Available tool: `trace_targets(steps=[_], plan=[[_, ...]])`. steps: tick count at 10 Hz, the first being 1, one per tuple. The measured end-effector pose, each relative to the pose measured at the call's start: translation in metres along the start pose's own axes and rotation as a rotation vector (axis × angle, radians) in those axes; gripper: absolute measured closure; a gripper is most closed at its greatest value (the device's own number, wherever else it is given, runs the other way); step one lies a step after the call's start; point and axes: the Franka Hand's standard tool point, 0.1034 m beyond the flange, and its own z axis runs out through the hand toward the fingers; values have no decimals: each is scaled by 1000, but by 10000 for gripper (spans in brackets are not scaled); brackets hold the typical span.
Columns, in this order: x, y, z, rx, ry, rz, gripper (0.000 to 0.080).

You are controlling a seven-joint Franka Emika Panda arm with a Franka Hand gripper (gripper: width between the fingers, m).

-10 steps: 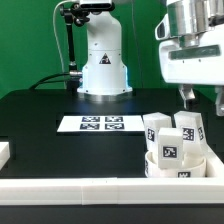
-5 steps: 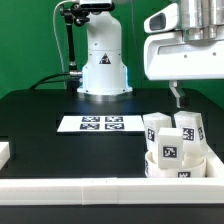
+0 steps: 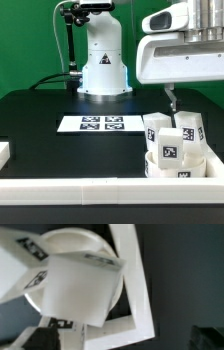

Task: Assemble stool

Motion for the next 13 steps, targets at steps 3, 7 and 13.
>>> trace_targets(steps=[3,7,13], plan=[[1,3,0,-19,3,-212,150],[-3,4,4,-39,-3,-502,150],[-13,5,12,-79,-28,-951,150]])
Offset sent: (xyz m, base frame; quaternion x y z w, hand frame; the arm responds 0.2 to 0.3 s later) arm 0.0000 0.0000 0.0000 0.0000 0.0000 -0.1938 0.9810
